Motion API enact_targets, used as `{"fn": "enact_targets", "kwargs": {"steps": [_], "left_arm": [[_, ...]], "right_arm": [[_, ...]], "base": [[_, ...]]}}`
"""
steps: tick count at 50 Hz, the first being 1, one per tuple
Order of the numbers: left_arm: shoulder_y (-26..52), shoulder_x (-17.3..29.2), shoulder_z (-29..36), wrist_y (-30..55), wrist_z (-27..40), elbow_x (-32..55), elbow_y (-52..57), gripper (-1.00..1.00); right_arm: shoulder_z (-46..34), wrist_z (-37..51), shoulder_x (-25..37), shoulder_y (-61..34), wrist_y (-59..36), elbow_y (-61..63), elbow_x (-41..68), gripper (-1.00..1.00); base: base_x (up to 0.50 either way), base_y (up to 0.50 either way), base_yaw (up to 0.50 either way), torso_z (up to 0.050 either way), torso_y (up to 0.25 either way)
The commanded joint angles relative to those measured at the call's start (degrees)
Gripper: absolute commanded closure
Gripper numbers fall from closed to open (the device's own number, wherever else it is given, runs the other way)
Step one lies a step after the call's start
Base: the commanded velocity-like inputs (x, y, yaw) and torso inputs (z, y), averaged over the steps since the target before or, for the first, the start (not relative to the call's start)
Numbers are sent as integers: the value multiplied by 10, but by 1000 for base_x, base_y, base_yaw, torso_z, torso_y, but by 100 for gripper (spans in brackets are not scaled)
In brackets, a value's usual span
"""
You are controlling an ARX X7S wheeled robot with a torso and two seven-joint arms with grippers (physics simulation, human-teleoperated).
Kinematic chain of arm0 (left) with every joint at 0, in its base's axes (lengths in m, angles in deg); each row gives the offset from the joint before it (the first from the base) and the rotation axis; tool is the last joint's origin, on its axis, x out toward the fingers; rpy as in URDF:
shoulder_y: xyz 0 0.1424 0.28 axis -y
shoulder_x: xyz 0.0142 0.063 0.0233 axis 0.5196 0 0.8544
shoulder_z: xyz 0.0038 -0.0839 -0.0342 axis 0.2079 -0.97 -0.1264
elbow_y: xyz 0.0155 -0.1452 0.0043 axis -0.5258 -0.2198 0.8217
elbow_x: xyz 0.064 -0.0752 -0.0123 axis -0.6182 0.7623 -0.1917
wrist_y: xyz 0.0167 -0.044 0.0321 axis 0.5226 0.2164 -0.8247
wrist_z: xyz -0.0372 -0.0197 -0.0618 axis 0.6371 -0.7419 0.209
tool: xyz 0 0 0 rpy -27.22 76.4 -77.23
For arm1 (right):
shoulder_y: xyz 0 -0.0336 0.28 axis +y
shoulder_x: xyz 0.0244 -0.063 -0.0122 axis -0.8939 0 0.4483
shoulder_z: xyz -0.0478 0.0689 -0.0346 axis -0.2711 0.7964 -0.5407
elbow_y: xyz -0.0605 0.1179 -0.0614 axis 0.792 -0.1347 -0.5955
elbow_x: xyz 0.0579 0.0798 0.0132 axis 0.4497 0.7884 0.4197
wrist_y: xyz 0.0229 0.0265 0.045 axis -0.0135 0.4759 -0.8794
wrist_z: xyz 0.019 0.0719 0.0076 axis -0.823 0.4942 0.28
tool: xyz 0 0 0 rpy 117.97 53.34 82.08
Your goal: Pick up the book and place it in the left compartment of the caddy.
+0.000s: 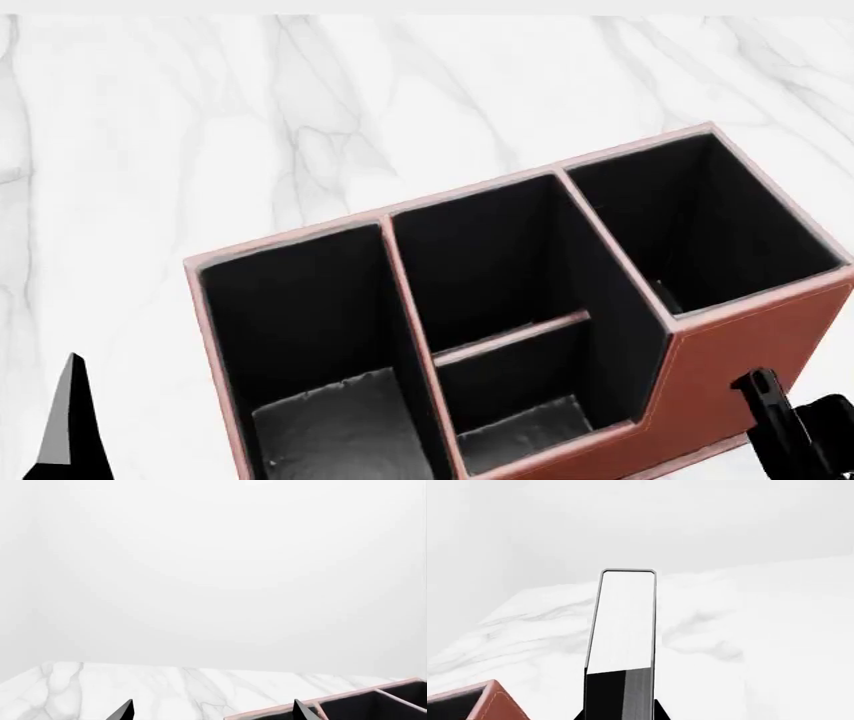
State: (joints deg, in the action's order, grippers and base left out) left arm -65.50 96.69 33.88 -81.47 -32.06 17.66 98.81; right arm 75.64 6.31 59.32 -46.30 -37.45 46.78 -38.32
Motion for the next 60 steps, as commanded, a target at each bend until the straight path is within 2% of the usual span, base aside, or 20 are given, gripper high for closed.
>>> {"fn": "enact_targets", "kwargs": {"steps": [1,13,15,18,23,31,39,45,57,60], "left_arm": [[0,3,1,-1,2,2,2,-100],[0,4,2,-8,2,2,-5,-100],[0,4,2,-8,2,3,-5,-100],[-1,5,1,-6,4,3,-2,-100],[0,6,3,-6,5,4,-1,-100],[1,7,5,-4,8,4,1,-100],[1,8,6,-6,8,4,-2,-100],[1,9,6,-6,9,6,-2,-100],[2,11,9,-4,11,6,-1,-100],[3,11,9,-6,11,7,-3,-100]], "right_arm": [[-102,-51,75,-18,12,78,-124,100],[-201,-55,135,-76,-114,159,-237,100],[-197,-75,133,-79,-108,160,-216,100],[-247,-109,153,-119,-134,170,-232,100],[-232,-158,138,-130,-117,161,-169,100],[-256,-203,141,-151,-111,157,-146,100],[-323,-269,163,-186,-96,145,-150,100],[-309,-313,169,-170,-41,131,-104,100],[-304,-358,207,-148,-35,139,-65,100],[-281,-363,208,-142,-56,147,-20,100]], "base": [[0,0,0,0,0],[0,0,0,0,1],[0,0,0,0,0],[0,0,0,0,0],[0,0,0,0,2],[0,0,0,0,0],[0,0,0,0,1],[0,0,0,0,2],[0,0,0,0,2],[0,0,0,0,0]]}}
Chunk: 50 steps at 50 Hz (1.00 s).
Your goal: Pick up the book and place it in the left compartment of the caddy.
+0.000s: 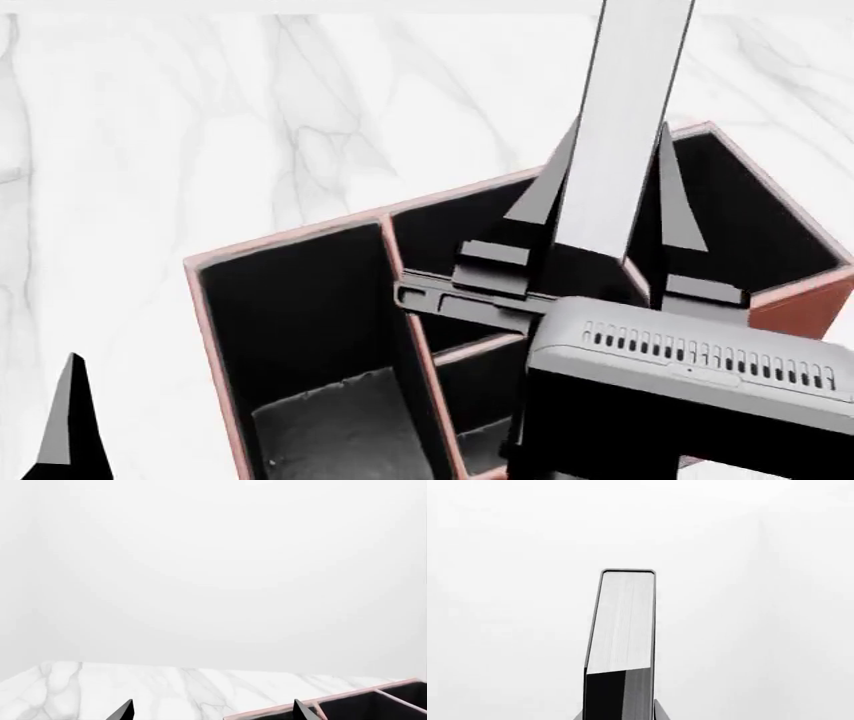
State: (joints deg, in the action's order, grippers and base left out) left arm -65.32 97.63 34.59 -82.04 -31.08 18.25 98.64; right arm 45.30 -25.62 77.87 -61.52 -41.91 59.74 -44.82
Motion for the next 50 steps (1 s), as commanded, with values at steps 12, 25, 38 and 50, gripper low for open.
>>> {"fn": "enact_targets", "kwargs": {"steps": [12,25,38,50], "left_arm": [[14,9,1,37,15,14,27,-100],[15,11,6,41,19,14,29,-100],[16,12,9,39,20,13,26,-100],[17,15,10,40,23,15,30,-100]], "right_arm": [[40,-89,41,10,-66,44,153,100],[82,-141,64,41,-54,58,273,100],[110,-157,73,50,-51,64,366,100],[80,-180,58,53,-47,58,360,100]], "base": [[0,0,0,1,1],[0,0,0,0,2],[0,0,0,0,2],[0,0,0,0,2]]}}
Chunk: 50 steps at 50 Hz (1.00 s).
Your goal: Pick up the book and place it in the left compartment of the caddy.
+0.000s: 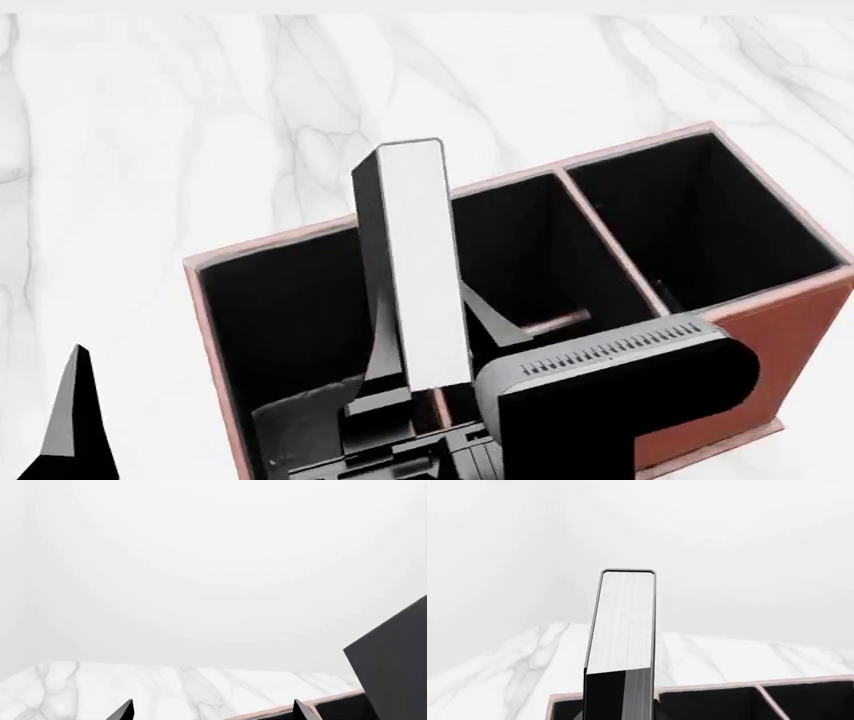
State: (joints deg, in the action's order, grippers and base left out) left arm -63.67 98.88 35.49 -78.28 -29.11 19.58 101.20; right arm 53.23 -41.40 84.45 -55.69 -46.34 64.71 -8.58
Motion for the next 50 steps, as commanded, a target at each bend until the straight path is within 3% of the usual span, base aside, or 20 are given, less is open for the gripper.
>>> {"fn": "enact_targets", "kwargs": {"steps": [1,11,20,37,50], "left_arm": [[0,2,2,1,3,1,3,-100],[0,3,3,0,4,2,1,-100],[0,4,5,-5,3,2,-2,-100],[2,6,6,-3,8,4,-1,-100],[2,8,8,-5,9,5,-4,-100]], "right_arm": [[-6,-26,-9,-6,-4,8,-7,100],[-19,-27,-18,-17,-18,-13,7,100],[-4,53,-29,-56,-88,-52,144,100],[-2,124,-40,-119,-142,-140,305,100],[-25,132,-47,-152,-168,-171,323,100]], "base": [[0,0,0,0,0],[0,0,0,1,1],[0,0,0,0,1],[0,0,0,1,1],[0,0,0,0,2]]}}
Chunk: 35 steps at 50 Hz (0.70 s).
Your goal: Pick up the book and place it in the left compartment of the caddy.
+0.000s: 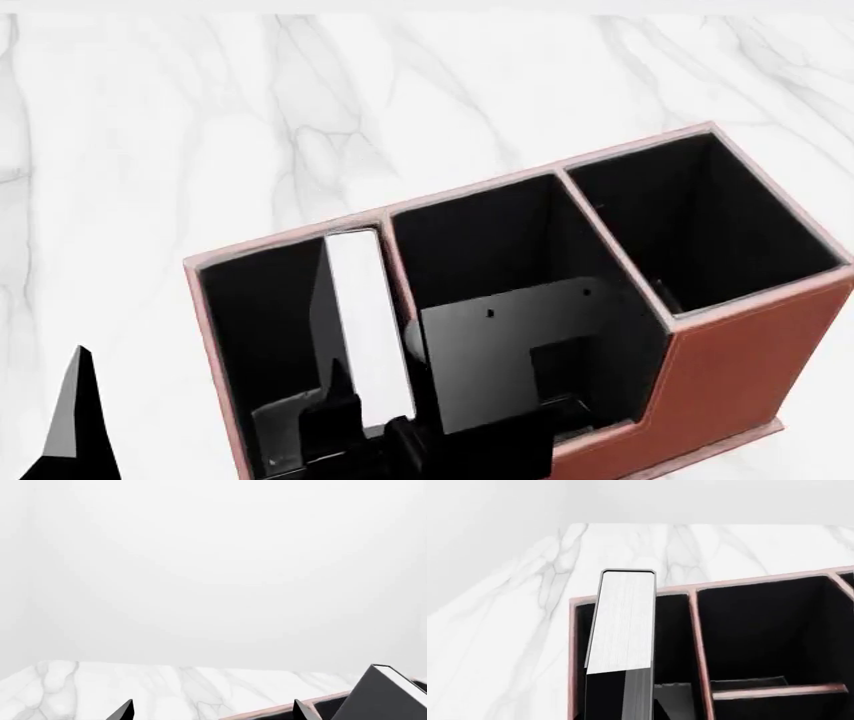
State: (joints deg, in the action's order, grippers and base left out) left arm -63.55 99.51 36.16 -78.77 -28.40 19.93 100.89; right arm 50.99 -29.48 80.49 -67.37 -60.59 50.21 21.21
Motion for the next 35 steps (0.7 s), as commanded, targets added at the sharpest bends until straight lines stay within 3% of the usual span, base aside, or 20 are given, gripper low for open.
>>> {"fn": "enact_targets", "kwargs": {"steps": [1,35], "left_arm": [[0,2,2,-1,2,0,0,-100],[4,6,3,-1,8,5,-1,-100]], "right_arm": [[-4,9,-8,-34,-25,-29,21,100],[-60,-92,-29,-36,-18,-91,-70,100]], "base": [[0,0,0,0,0],[0,0,0,0,1]]}}
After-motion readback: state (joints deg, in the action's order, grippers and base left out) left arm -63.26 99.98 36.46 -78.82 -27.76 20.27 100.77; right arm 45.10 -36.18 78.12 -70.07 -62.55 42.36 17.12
